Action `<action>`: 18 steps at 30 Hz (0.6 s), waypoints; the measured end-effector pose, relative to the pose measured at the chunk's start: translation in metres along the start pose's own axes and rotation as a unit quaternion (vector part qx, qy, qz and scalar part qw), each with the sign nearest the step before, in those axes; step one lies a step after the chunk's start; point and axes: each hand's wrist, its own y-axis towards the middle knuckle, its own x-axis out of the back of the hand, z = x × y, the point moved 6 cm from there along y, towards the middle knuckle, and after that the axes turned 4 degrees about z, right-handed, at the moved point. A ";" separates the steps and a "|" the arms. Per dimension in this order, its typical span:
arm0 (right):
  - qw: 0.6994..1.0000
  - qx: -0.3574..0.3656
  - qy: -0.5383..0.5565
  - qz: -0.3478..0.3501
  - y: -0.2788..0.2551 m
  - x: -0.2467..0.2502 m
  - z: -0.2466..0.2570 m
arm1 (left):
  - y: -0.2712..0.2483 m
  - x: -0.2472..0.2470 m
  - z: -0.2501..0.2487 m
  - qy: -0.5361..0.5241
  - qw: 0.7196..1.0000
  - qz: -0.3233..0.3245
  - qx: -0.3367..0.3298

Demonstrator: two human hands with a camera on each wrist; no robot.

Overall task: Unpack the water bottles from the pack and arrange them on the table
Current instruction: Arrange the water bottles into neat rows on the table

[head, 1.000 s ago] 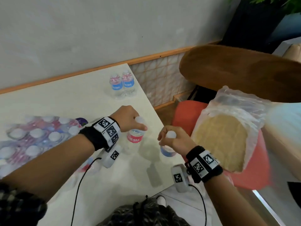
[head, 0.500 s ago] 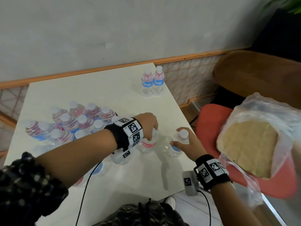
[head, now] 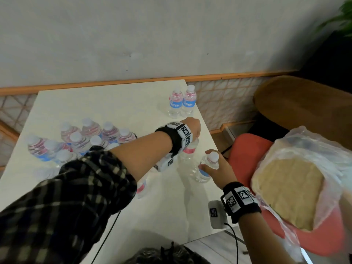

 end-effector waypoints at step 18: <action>0.999 0.035 0.009 0.032 0.051 0.001 -0.005 | 0.065 0.060 0.148 0.091 0.976 -0.035 0.193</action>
